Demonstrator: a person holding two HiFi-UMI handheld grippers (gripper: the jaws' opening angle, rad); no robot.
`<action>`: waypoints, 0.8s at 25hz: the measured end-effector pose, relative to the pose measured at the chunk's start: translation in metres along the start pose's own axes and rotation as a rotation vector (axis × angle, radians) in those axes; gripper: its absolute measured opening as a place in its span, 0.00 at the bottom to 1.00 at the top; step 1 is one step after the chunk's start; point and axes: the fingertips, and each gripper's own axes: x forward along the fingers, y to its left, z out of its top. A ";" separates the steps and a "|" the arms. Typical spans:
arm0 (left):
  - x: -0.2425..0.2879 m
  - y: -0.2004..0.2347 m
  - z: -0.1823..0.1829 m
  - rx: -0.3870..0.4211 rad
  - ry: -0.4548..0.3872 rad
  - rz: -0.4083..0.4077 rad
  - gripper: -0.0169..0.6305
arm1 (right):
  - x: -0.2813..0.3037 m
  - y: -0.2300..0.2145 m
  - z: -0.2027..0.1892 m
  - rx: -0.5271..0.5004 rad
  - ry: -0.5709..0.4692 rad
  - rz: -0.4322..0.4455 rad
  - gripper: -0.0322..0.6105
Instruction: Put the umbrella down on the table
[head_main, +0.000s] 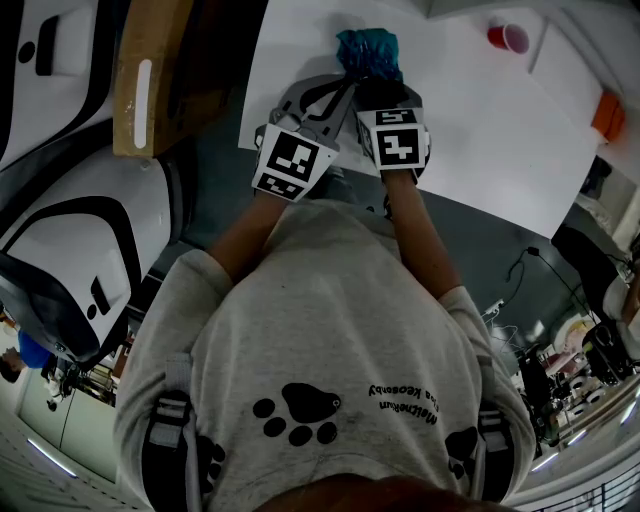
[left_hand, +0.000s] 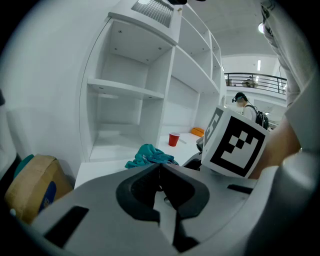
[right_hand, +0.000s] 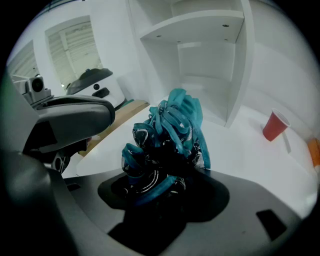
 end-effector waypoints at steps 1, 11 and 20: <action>0.000 0.000 0.000 -0.001 0.000 0.001 0.05 | 0.000 0.000 0.000 -0.001 0.003 0.002 0.49; -0.004 0.001 0.004 -0.002 -0.006 0.012 0.05 | 0.008 -0.003 -0.008 0.002 0.057 0.012 0.49; -0.013 -0.006 0.009 0.000 -0.025 0.016 0.05 | -0.004 -0.009 -0.011 0.010 0.123 -0.003 0.52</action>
